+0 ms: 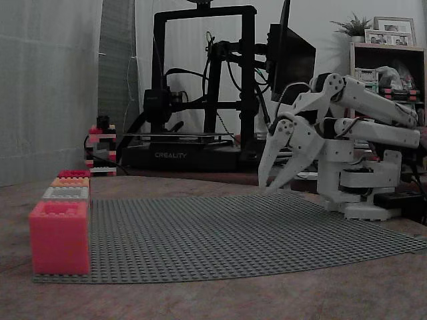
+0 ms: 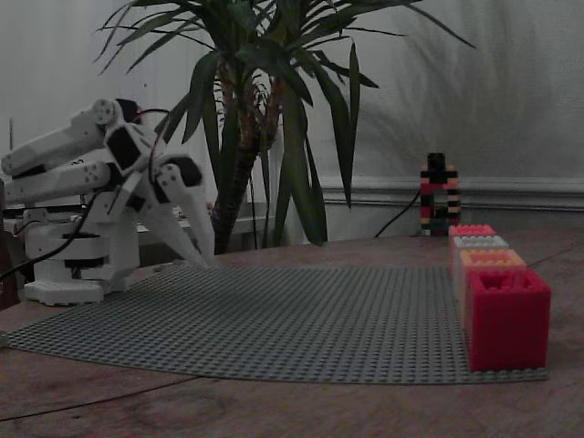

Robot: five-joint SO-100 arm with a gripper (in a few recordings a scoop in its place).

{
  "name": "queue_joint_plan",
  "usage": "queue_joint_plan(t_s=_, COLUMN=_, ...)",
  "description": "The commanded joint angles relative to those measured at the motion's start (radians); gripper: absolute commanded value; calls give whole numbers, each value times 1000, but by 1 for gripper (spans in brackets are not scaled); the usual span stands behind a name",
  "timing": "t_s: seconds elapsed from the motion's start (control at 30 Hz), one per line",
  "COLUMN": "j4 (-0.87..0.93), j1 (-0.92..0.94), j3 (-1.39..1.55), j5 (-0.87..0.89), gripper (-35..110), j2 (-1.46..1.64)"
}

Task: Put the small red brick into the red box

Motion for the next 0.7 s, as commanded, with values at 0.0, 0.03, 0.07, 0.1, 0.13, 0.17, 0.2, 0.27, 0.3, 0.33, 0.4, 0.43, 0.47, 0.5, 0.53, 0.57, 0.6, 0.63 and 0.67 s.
queue_joint_plan(t_s=0.0, j4=32, j1=-11, j3=-9, j5=11, gripper=0, j2=20)
queue_joint_plan(t_s=0.03, j4=32, j1=-11, j3=-9, j5=17, gripper=0, j2=20)
queue_joint_plan(t_s=0.07, j4=32, j1=-11, j3=-8, j5=26, gripper=0, j2=20)
queue_joint_plan(t_s=0.1, j4=31, j1=-11, j3=-8, j5=49, gripper=0, j2=20)
queue_joint_plan(t_s=0.13, j4=29, j1=-11, j3=-8, j5=80, gripper=0, j2=20)
queue_joint_plan(t_s=0.17, j4=29, j1=-11, j3=-8, j5=86, gripper=0, j2=20)
queue_joint_plan(t_s=0.2, j4=29, j1=-11, j3=-8, j5=86, gripper=0, j2=20)
queue_joint_plan(t_s=0.27, j4=29, j1=-14, j3=-8, j5=75, gripper=0, j2=20)
queue_joint_plan(t_s=0.3, j4=29, j1=-18, j3=-8, j5=71, gripper=0, j2=20)
queue_joint_plan(t_s=0.33, j4=29, j1=-18, j3=-8, j5=71, gripper=0, j2=20)
queue_joint_plan(t_s=0.4, j4=29, j1=-18, j3=-8, j5=72, gripper=0, j2=20)
queue_joint_plan(t_s=0.43, j4=29, j1=-18, j3=-8, j5=72, gripper=0, j2=20)
queue_joint_plan(t_s=0.47, j4=29, j1=-18, j3=-8, j5=72, gripper=0, j2=20)
queue_joint_plan(t_s=0.5, j4=29, j1=-18, j3=-8, j5=72, gripper=0, j2=20)
queue_joint_plan(t_s=0.53, j4=29, j1=-18, j3=-8, j5=71, gripper=0, j2=20)
queue_joint_plan(t_s=0.57, j4=29, j1=-18, j3=-8, j5=69, gripper=0, j2=20)
queue_joint_plan(t_s=0.6, j4=29, j1=-20, j3=-8, j5=67, gripper=0, j2=20)
queue_joint_plan(t_s=0.63, j4=29, j1=-20, j3=-8, j5=67, gripper=0, j2=20)
queue_joint_plan(t_s=0.67, j4=29, j1=-21, j3=-8, j5=66, gripper=0, j2=20)
